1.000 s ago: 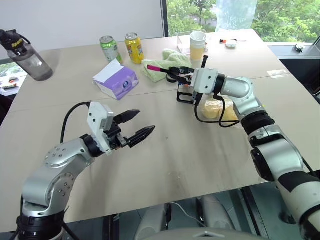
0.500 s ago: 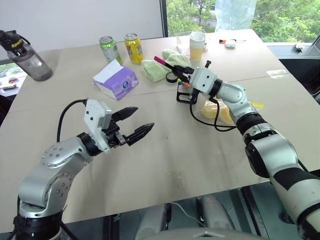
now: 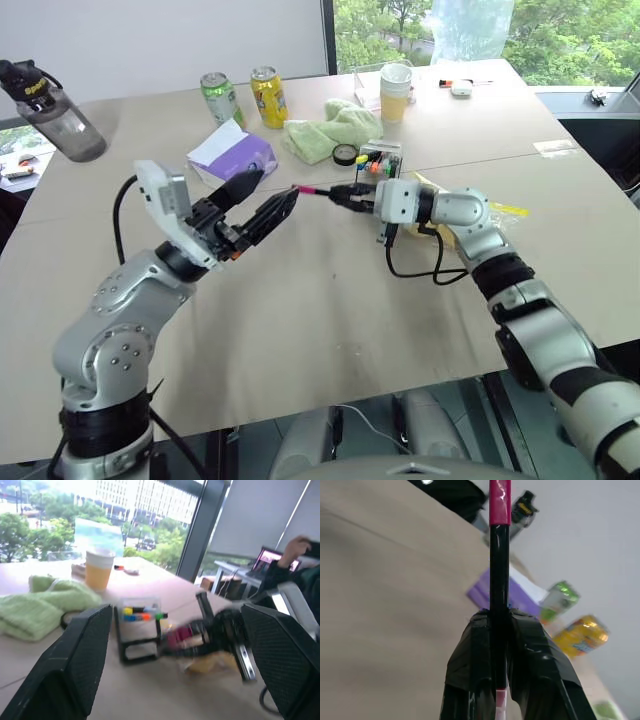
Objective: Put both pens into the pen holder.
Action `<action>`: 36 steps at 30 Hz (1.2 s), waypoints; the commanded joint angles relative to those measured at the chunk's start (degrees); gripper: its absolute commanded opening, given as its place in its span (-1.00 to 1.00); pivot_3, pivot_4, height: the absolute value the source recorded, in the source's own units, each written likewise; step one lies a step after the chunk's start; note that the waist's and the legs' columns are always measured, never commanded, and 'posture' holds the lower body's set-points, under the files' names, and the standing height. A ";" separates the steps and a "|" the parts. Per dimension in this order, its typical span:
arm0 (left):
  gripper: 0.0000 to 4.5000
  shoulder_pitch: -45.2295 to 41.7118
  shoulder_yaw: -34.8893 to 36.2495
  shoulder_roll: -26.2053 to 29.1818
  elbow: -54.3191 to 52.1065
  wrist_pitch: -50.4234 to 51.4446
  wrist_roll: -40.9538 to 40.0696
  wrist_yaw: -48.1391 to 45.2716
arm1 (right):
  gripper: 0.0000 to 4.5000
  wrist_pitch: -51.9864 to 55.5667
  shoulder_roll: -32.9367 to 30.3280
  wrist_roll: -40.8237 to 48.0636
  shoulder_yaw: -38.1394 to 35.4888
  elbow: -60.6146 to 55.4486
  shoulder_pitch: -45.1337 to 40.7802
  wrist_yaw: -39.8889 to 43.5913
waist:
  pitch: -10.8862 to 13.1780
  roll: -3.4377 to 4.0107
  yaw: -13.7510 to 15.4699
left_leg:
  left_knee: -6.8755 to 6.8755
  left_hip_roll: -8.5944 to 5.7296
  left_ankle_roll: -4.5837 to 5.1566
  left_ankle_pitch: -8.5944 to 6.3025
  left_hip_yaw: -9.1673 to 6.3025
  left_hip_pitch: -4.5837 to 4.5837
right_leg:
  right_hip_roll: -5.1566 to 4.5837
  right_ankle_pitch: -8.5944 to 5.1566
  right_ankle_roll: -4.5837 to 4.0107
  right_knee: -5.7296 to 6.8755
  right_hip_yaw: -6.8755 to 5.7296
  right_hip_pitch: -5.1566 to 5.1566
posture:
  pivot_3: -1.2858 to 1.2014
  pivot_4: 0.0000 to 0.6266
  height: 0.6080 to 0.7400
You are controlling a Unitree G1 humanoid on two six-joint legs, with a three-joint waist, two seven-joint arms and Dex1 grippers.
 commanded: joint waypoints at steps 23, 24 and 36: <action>-1.00 -2.40 -4.19 2.98 3.73 -0.13 2.54 -4.77 | 0.21 49.14 -3.81 4.88 3.81 -35.89 2.91 3.50 | -0.02 -0.04 0.20 | 0.02 -0.01 -0.01 0.00 -0.01 0.01 | -0.01 0.00 0.00 0.02 0.00 0.00 | 0.03 -0.52 1.00; -1.00 -2.24 -4.62 4.26 4.28 -0.33 3.57 -6.53 | 0.21 57.36 -5.15 6.12 4.16 -37.57 1.17 4.98 | -0.02 -0.04 0.23 | 0.02 -0.01 -0.01 0.00 -0.02 0.00 | -0.01 0.00 0.00 0.03 0.00 -0.01 | 0.03 -0.52 1.00; -1.00 -10.56 -11.62 13.45 13.37 -1.24 9.40 -26.52 | 0.21 97.56 -10.11 18.64 16.97 -39.47 -16.13 16.91 | -0.01 -0.02 0.70 | -0.04 -0.05 0.01 -0.01 -0.12 -0.12 | -0.11 -0.01 -0.01 -0.06 -0.02 -0.05 | 0.03 -0.52 1.00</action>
